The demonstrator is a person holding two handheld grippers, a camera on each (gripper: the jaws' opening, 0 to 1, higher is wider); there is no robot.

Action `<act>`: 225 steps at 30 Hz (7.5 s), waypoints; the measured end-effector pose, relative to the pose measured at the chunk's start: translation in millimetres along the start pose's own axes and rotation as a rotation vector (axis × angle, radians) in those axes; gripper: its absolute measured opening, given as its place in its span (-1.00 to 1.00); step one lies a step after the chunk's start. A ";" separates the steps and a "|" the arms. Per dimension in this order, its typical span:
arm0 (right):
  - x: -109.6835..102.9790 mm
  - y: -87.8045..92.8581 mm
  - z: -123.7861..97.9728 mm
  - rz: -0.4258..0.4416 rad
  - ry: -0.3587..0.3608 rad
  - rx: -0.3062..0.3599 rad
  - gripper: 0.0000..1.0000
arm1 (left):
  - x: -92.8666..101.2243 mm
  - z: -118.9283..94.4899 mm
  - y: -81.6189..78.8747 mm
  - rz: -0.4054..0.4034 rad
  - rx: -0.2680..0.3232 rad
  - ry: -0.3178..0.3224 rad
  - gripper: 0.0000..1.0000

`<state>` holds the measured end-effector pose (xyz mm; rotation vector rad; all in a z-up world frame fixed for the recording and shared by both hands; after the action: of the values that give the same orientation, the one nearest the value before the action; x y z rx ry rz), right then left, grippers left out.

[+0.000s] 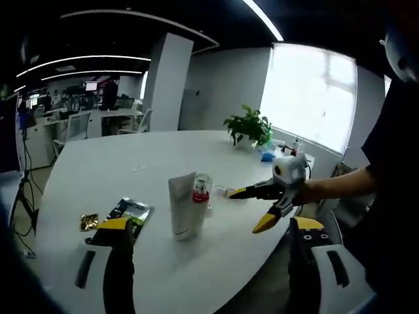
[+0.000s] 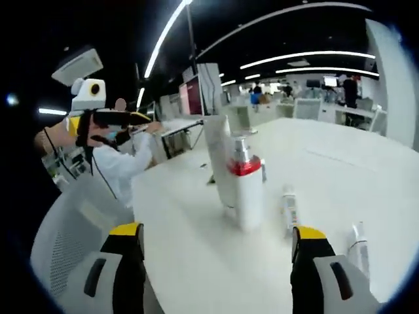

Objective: Arrange the skincare products in the storage area until every visible bottle or jar stands upright without overlapping.

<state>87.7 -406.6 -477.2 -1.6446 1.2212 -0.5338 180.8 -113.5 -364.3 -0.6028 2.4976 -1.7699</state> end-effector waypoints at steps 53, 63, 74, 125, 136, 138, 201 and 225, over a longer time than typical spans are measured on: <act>-3.6 28.3 -45.9 0.157 0.170 -0.088 0.85 | -2.3 -0.4 41.3 -0.093 -0.142 -0.044 0.98; 22.6 -0.1 -18.7 0.071 0.155 -0.090 0.56 | -1.4 7.0 44.3 -0.089 -0.165 -0.017 0.96; 42.8 -11.0 6.3 0.074 0.172 -0.253 0.09 | -0.9 16.2 49.0 -0.090 -0.192 0.011 0.94; 94.3 -29.3 130.9 -0.101 0.266 -0.531 -0.75 | -33.4 20.7 73.5 -0.248 -0.166 -0.032 0.86; 98.1 -27.7 127.6 -0.024 0.255 -0.517 -0.77 | -33.3 22.8 65.9 -0.230 -0.165 -0.024 0.85; 104.3 -27.1 126.6 0.045 0.265 -0.501 -0.77 | -31.6 23.0 62.6 -0.219 -0.165 -0.014 0.86; -87.7 -71.3 -19.6 0.260 -0.558 0.315 -0.80 | 37.8 -14.0 -24.1 -0.066 0.072 0.256 0.17; -94.5 -80.2 -9.5 0.218 -0.770 0.286 -0.79 | 36.8 -5.6 -51.8 -0.014 0.145 0.400 -0.64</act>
<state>80.0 -325.0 -383.8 -1.2622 0.6897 0.0759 160.8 -134.8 -307.6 -0.2806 2.5634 -2.2453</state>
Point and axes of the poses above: the point that each gripper's makers call its tool centre point, and the gripper's own axes: z roughly forward along the fingers, x roughly to its right, y roughly out of its underside, the point moved 10 cm from there along -z, roughly backward along the fingers
